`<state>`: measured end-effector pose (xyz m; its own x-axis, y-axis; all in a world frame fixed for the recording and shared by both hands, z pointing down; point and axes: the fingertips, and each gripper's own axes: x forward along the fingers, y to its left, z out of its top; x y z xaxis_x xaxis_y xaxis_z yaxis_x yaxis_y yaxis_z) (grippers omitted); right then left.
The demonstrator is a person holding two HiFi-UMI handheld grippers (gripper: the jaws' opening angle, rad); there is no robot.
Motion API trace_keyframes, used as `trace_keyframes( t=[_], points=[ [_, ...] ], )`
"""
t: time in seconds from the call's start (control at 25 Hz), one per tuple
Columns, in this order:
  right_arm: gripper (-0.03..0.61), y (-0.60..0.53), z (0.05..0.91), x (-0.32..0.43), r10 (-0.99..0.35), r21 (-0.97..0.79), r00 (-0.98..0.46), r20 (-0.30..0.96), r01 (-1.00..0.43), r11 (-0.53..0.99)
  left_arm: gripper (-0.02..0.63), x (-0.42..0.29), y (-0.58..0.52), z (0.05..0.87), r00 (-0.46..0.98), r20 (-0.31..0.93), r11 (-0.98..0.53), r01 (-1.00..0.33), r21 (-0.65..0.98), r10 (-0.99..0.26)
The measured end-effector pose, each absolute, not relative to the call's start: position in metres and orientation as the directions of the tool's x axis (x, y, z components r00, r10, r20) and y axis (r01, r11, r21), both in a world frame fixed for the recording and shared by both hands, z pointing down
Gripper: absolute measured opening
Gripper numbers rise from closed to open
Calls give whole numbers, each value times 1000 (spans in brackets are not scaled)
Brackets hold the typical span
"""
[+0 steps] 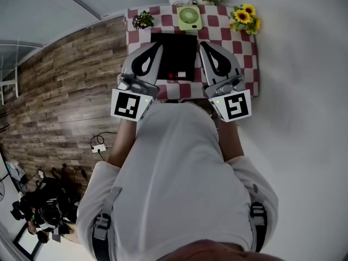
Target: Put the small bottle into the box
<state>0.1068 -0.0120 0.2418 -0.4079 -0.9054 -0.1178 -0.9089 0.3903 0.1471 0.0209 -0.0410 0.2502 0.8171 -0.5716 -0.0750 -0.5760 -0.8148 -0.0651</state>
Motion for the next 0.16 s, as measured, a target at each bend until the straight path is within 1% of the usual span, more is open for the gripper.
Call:
trace_keyframes(
  t=[0.16],
  points=[
    [0, -11, 242, 108, -913, 141, -390, -117, -917, 374, -2, 22, -43, 248, 802, -94, -802, -595, -49, -590]
  ],
)
